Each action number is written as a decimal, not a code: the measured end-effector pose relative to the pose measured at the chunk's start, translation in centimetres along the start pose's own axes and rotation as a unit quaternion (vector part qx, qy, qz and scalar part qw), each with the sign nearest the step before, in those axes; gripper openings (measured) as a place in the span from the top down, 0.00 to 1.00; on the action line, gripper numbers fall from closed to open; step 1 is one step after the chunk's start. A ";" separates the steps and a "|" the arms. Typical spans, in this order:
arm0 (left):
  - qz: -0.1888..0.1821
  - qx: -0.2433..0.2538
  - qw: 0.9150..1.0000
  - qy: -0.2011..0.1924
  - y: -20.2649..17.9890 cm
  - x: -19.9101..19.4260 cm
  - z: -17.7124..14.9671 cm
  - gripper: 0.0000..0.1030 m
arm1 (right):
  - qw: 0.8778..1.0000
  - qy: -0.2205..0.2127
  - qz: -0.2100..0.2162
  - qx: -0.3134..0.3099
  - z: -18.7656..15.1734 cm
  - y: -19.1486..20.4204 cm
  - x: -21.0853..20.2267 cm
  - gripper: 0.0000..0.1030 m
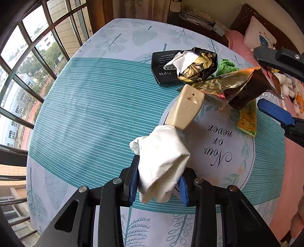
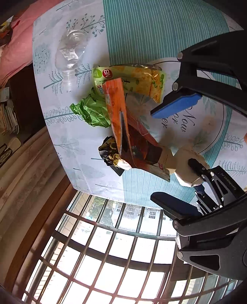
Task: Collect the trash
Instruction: 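Grasp the white tissue with the left tool while the right grasps the orange snack bag, then lift the tissue with the left tool while the right lifts the orange bag, then lower both tools over the bin and open them to drop the items, then raise both tools back toward the table, then grasp the beige plastic piece with the right tool while the left grasps the black TALOPN card, then lift the beige piece with the right tool while the left lifts the black card toward the bin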
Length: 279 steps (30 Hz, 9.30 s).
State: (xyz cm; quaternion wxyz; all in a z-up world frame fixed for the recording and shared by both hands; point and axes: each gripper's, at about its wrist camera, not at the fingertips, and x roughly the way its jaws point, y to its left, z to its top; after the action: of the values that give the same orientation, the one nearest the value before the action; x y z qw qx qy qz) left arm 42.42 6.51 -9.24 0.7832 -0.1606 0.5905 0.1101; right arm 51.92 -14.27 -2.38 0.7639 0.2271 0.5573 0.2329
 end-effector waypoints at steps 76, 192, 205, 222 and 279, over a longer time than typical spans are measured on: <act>-0.113 0.273 0.954 0.042 8.6 -12.8 -40.4 0.66 | 0.983 0.036 -0.180 0.007 -53.1 2.7 -11.1 0.95; 0.030 0.195 0.969 -0.145 7.8 -29.2 -11.5 0.18 | 0.973 -0.126 -0.140 -0.135 -31.2 8.8 -19.1 0.58; -0.002 0.322 0.940 -0.110 6.6 -17.4 8.6 0.18 | 0.977 -0.112 -0.179 -0.013 -14.1 11.0 -2.4 0.58; -0.058 0.423 0.904 -0.015 0.0 -1.9 15.0 0.18 | 0.963 -0.110 -0.240 0.063 -8.6 6.3 10.2 0.77; -0.116 0.318 0.940 -0.034 3.8 -16.5 -21.6 0.55 | 0.978 -0.124 -0.167 0.008 -34.8 6.4 -9.4 0.78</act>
State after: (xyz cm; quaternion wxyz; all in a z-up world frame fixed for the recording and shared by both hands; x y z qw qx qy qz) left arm 17.30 2.04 0.72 0.8205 0.0335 0.5450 -0.1694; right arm 15.39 -11.90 -1.11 0.8537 0.1636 0.4898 0.0675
